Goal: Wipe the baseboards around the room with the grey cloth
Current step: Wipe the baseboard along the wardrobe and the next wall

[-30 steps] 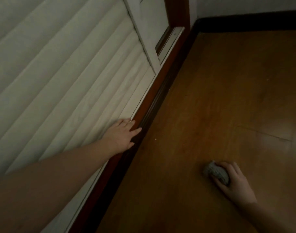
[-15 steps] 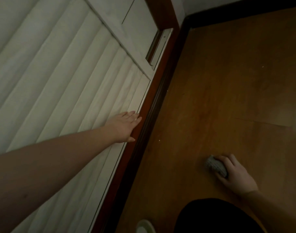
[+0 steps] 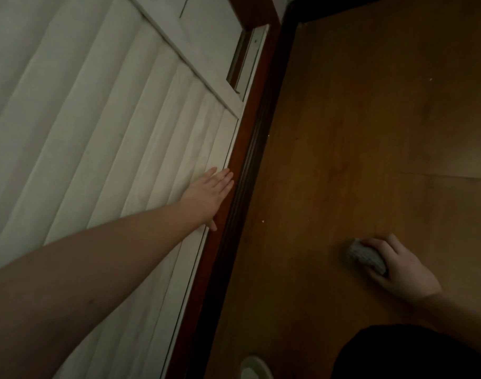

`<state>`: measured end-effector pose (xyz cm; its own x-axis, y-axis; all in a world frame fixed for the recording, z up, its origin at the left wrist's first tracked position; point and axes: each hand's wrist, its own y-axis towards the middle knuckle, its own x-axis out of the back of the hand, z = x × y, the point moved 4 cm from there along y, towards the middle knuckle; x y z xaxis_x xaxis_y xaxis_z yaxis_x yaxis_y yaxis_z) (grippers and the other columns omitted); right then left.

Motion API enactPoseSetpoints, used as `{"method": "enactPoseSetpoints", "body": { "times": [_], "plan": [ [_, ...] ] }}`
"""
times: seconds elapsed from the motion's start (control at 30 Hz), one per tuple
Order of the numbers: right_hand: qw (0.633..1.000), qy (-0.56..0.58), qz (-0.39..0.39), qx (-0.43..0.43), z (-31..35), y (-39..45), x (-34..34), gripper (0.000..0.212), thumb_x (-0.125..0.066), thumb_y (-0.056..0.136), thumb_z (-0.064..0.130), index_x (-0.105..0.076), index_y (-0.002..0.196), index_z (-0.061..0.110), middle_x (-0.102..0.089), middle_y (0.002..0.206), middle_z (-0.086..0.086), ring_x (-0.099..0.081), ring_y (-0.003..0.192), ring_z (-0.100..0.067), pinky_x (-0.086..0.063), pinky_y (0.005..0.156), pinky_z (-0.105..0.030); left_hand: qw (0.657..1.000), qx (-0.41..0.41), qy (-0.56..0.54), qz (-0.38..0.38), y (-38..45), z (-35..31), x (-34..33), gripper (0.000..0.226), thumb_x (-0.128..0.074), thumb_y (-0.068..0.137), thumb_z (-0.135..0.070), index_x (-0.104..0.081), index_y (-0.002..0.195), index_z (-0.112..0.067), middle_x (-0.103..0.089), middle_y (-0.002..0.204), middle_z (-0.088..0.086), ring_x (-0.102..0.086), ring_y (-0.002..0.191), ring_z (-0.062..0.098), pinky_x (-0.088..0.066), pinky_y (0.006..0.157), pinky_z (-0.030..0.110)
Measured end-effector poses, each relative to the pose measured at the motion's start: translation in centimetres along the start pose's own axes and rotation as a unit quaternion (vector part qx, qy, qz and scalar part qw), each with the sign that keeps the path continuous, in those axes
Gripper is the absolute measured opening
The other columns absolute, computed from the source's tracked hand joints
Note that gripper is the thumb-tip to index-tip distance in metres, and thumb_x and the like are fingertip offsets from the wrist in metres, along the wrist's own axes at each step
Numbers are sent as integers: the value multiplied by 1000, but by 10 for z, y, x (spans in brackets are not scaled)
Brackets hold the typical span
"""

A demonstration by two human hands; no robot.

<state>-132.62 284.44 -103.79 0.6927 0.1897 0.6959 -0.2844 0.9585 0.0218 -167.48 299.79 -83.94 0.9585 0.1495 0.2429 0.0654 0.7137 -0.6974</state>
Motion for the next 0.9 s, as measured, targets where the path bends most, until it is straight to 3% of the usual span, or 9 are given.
{"method": "enactPoseSetpoints", "body": {
  "times": [0.13, 0.3, 0.4, 0.53, 0.67, 0.73, 0.8, 0.9],
  "plan": [
    [1000, -20, -10, 11, 2, -3, -2, 67, -85, 72, 19, -48, 127, 19, -48, 106, -3, -64, 80, -30, -51, 69, -34, 999, 23, 32, 14, 6, -1, -20, 137, -47, 73, -89, 20, 150, 2, 24, 160, 22, 23, 149, 35, 17, 118, 51],
    [1000, -18, -11, 10, -1, 0, -3, 52, -71, 83, 32, -47, 127, 18, -51, 106, -10, -63, 81, -31, -55, 68, -42, 999, 42, 29, -8, 13, -6, -36, 128, -24, 76, -93, 22, 148, 3, 23, 161, 21, 22, 149, 33, 14, 120, 51],
    [1000, 8, 12, 4, 2, 1, -2, 39, -61, 93, 41, -51, 123, 18, -51, 105, -6, -58, 82, -20, -51, 71, -35, 998, 43, 40, -9, 16, -10, -37, 128, -22, 76, -93, 20, 149, 3, 23, 161, 21, 22, 149, 32, 13, 120, 52],
    [989, 49, 110, -88, 13, 14, 20, 42, -75, 79, 39, -46, 108, 48, -52, 101, 11, -59, 88, -10, -41, 71, -17, 999, 27, 41, 2, 15, -10, -39, 128, -25, 76, -93, 17, 152, 1, 21, 162, 19, 21, 150, 32, 16, 119, 53],
    [984, 23, 144, -104, 45, 58, 78, 39, -68, 69, 62, -49, 102, 55, -59, 96, 20, -59, 89, 5, -46, 64, -12, 999, -5, 46, -9, 12, -13, -40, 122, -29, 79, -90, 6, 155, -1, 14, 163, 22, 18, 150, 36, 15, 117, 58],
    [986, 13, 143, -85, 72, 94, 111, 42, -70, 66, 64, -53, 103, 51, -63, 93, 16, -63, 85, 4, -51, 66, -14, 998, -25, 50, -9, 13, -14, -37, 119, -32, 80, -88, 0, 156, -2, 11, 163, 24, 17, 149, 40, 14, 116, 61],
    [984, -3, 163, -68, 106, 137, 135, 51, -71, 63, 64, -56, 105, 37, -64, 93, 10, -64, 84, -4, -54, 69, -24, 998, -34, 50, 1, 9, -12, -36, 118, -35, 80, -88, -1, 156, -5, 11, 163, 24, 16, 149, 40, 13, 117, 61],
    [981, -55, 172, -67, 161, 193, 144, 57, -76, 65, 56, -53, 108, 25, -57, 95, 12, -57, 81, 0, -43, 63, -16, 998, -33, 49, -13, 3, -3, -36, 118, -37, 80, -88, -3, 157, -6, 8, 163, 25, 13, 149, 42, 10, 118, 60]
  ]
}}
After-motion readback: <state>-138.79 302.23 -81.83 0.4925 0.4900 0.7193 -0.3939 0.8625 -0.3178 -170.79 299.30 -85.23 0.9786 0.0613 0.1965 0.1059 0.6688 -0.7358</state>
